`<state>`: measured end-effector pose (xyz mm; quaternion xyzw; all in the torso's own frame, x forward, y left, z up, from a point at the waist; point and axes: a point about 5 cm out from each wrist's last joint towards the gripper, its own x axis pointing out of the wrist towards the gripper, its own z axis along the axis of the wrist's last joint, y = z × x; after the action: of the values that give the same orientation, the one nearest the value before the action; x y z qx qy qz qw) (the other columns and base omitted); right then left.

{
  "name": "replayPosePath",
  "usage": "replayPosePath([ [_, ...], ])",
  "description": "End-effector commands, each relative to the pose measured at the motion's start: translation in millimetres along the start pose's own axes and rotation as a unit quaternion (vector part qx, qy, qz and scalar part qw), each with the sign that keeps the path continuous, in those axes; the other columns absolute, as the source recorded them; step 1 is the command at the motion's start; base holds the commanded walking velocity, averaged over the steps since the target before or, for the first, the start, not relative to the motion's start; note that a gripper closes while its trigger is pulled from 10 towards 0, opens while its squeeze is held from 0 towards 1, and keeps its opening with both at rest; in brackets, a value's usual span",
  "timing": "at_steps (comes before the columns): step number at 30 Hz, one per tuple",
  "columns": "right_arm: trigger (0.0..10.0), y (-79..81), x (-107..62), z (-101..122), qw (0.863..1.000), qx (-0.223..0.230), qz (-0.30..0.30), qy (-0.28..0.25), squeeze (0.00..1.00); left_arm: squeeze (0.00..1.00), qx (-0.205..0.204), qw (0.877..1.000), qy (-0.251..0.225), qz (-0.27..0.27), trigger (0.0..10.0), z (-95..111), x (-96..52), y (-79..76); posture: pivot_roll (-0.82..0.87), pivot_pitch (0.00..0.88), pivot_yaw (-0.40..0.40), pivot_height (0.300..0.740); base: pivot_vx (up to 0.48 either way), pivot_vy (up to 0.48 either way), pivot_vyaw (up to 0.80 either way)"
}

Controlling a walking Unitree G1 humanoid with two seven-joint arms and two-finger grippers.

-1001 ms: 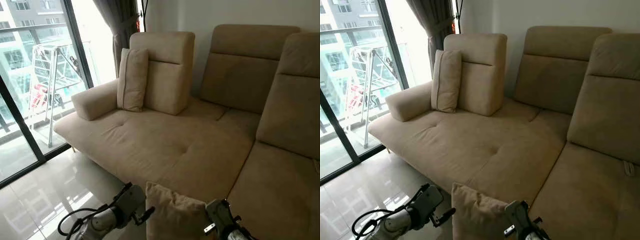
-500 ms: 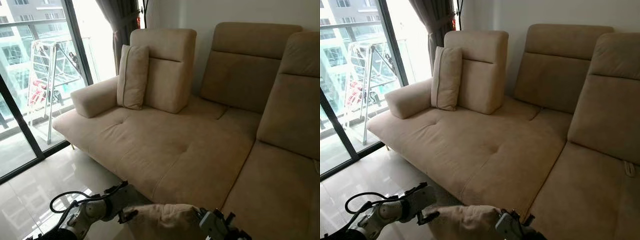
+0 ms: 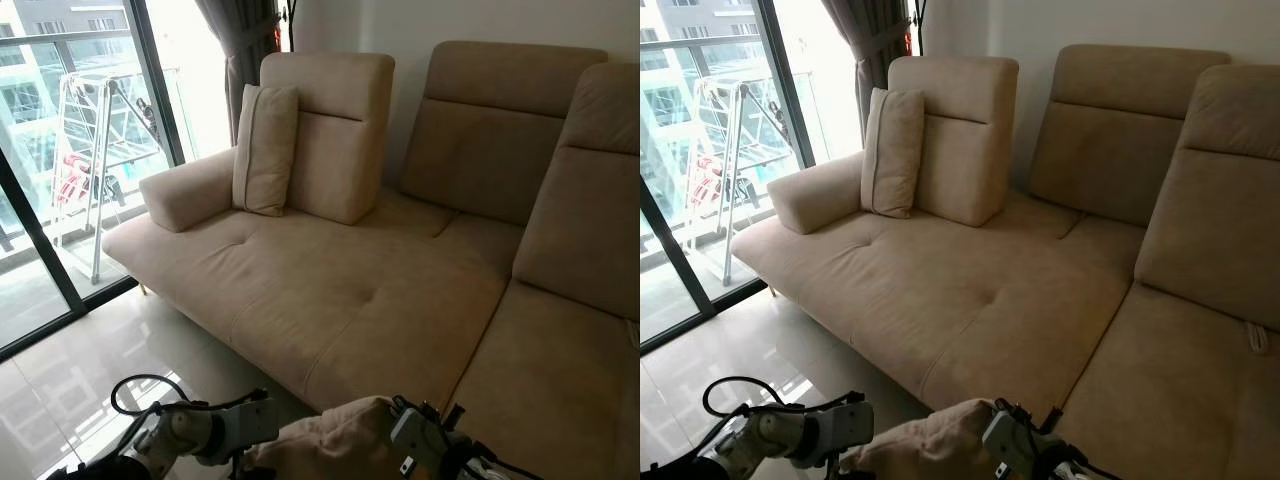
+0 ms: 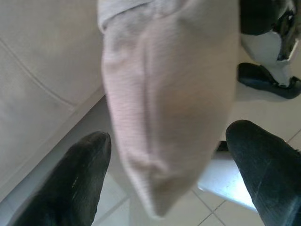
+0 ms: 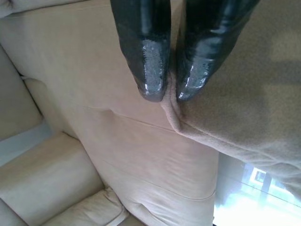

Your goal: Move the pillow to the sofa from floor

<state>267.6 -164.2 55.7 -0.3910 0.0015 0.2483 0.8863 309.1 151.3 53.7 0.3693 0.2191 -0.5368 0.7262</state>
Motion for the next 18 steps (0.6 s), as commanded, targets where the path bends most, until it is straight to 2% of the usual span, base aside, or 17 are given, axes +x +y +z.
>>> replayPosePath([
  [1,0.0,-10.8,4.7,19.0,0.999,-0.011,-0.026,-0.043,0.00,0.00,-0.002,1.000,0.001,-0.006,10.0,-2.2,-4.5,1.8,0.13,0.000,0.039,0.601,0.000,0.000,0.00],
  [6,0.0,-15.9,8.5,35.8,0.997,-0.012,-0.031,-0.076,0.00,0.00,-0.003,1.000,0.025,-0.013,10.0,-10.7,1.3,-5.9,0.13,0.000,0.038,0.601,0.000,0.000,0.00],
  [8,0.0,-16.7,9.4,41.4,0.996,-0.014,-0.029,-0.087,0.00,0.00,-0.013,1.000,0.027,0.000,10.0,-10.4,4.8,-5.7,0.13,0.000,0.037,0.601,0.000,0.000,0.00],
  [10,0.0,-14.8,9.7,48.3,0.995,-0.015,-0.020,-0.099,0.00,0.00,-0.026,0.998,0.030,0.056,10.0,-5.5,9.1,3.9,0.12,0.000,0.034,0.601,0.000,0.000,0.00],
  [11,0.0,-14.8,9.7,48.3,0.995,-0.015,-0.020,-0.099,0.00,0.00,-0.026,0.998,0.030,0.056,10.0,-5.5,9.1,3.9,0.12,0.000,0.034,0.601,0.000,0.000,0.00],
  [13,0.0,-11.4,8.4,49.0,0.995,-0.013,-0.012,-0.100,0.00,0.00,-0.033,0.994,0.030,0.102,10.0,-0.3,9.1,14.5,0.12,0.000,0.031,0.601,0.000,0.000,0.00],
  [18,0.0,-7.5,6.3,45.7,0.996,-0.010,-0.006,-0.093,0.00,0.00,-0.040,0.991,0.023,0.125,10.0,3.9,6.5,22.4,0.12,0.000,0.030,0.601,0.000,0.000,0.00],
])
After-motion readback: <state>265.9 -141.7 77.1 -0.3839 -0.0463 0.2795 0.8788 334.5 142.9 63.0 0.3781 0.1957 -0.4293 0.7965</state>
